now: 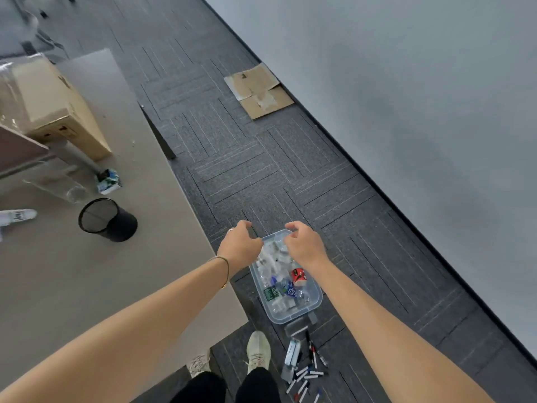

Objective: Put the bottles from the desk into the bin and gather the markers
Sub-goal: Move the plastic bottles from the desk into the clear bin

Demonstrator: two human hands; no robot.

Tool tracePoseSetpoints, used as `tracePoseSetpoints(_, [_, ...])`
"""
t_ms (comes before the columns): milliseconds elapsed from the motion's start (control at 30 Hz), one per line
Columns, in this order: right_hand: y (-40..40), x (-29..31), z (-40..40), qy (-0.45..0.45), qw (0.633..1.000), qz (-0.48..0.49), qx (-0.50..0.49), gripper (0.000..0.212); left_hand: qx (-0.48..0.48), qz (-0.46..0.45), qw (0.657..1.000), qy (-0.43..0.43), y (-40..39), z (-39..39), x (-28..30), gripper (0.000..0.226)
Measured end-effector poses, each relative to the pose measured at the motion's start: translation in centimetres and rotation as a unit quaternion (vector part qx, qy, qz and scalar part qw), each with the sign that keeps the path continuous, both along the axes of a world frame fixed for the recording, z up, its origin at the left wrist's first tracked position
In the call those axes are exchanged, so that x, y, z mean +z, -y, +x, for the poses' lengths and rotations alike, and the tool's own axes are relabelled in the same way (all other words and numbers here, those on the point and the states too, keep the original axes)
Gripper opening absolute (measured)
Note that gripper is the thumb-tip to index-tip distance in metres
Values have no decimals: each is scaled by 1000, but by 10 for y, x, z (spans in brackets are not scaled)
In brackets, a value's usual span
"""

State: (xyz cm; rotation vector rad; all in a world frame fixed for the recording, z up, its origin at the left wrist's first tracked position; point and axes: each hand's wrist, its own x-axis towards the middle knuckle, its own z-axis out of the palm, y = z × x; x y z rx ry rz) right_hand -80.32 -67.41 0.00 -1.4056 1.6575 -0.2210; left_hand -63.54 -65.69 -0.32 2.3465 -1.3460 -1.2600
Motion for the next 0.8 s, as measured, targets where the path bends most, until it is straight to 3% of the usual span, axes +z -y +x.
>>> tracePoseSetpoints(533, [-33,75,254,18,962,-91,258,39,182,-62,979,69,-115,207,84,62])
tracePoseSetpoints(800, [-91,90,406,17,940,-101,324,40,256,-66,962,69,-199,352,95,60])
